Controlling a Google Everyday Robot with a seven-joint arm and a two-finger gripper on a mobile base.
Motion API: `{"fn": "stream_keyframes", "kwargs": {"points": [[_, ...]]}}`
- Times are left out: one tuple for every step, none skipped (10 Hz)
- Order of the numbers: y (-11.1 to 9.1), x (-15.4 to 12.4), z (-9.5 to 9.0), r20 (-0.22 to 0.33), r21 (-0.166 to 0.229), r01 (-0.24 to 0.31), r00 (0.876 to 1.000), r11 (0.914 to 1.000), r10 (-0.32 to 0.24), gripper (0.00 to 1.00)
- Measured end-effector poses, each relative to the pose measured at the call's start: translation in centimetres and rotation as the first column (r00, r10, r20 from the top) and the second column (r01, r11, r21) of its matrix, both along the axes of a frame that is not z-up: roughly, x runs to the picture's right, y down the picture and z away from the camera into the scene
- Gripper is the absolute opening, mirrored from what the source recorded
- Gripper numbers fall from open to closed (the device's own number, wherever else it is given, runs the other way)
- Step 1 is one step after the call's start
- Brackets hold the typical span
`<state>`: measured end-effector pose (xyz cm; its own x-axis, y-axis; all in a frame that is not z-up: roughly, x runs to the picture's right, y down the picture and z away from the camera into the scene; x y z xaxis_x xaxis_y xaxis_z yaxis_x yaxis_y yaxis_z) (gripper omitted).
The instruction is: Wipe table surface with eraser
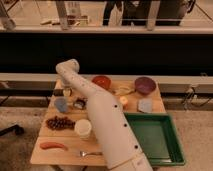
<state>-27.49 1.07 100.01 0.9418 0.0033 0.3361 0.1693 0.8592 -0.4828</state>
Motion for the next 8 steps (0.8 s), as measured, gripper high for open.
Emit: {"fn": "stream_keyframes", "kwargs": {"points": [[0.0,-0.2,0.0,0.005,-0.003,0.000,1.000,1.0000,0.000,0.80],[0.1,-0.3,0.1,0.010,-0.006,0.003,1.000,1.0000,-0.003,0.80],[0.1,-0.6,0.0,0.017,-0.006,0.006,1.000,1.0000,-0.006,0.79],[0.1,-0.9,-0.1,0.022,-0.004,0.012,1.000,0.9999,-0.012,0.74],[-0.1,-1.0,-0.2,0.026,0.001,0.014,1.000,0.9999,-0.015,0.67],[-0.2,-1.2,-0.4,0.032,0.005,0.018,0.999,0.9998,-0.019,0.54],[-0.2,-1.3,-0.4,0.036,0.006,0.021,0.999,0.9998,-0.021,0.45],[-0.2,-1.3,-0.4,0.039,0.005,0.022,0.999,0.9998,-0.022,0.38]]}}
